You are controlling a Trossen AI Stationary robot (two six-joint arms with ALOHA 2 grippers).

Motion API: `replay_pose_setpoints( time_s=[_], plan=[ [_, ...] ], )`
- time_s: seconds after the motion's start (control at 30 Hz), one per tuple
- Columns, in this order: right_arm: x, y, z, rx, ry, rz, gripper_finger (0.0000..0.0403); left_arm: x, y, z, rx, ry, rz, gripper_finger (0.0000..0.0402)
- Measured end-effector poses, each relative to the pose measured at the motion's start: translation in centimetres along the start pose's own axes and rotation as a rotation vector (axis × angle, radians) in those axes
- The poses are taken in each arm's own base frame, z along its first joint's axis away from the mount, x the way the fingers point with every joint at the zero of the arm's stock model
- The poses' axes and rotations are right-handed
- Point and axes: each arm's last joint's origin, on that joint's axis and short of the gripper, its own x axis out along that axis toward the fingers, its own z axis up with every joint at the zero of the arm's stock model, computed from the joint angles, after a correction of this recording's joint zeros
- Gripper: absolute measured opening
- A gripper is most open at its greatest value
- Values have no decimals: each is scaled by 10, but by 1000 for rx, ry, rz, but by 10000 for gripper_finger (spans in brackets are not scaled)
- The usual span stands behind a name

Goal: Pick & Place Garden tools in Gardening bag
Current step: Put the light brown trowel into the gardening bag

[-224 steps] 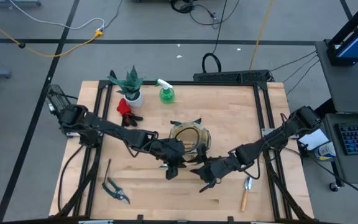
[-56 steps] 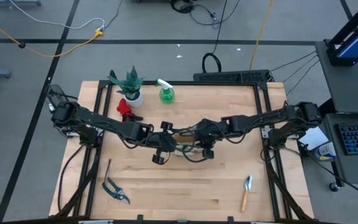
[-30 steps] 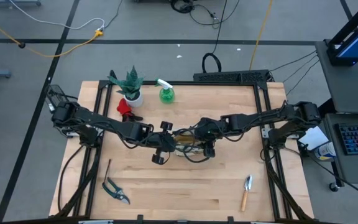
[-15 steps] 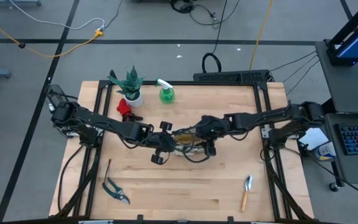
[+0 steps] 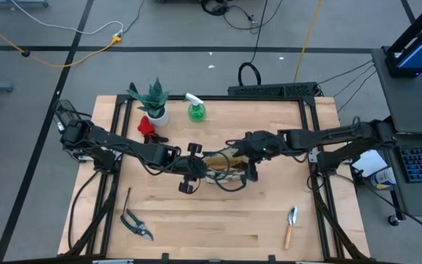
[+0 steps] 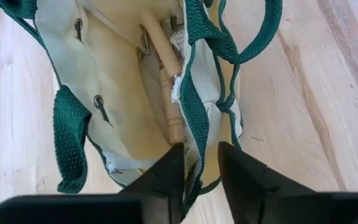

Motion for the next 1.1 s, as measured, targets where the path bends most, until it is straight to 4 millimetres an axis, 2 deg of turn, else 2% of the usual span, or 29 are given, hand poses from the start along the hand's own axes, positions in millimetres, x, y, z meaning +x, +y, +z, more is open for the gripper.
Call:
replay_pose_setpoints(
  time_s=[0.13,0.27,0.6,0.97,1.1],
  plan=[
    [-7,20,-2,-31,-11,61,203,-1,-3,0,10,-1,-5,129],
    [-9,44,-10,54,17,130,200,-2,-9,2,66,-8,-15,145],
    [-11,101,-50,295,270,198,176,-5,-17,4,134,11,114,150],
    [-30,136,-92,720,478,10,171,-12,-22,8,161,-31,125,150],
    [-35,143,-105,901,495,-86,171,-19,-23,11,156,-68,127,150]
  ],
)
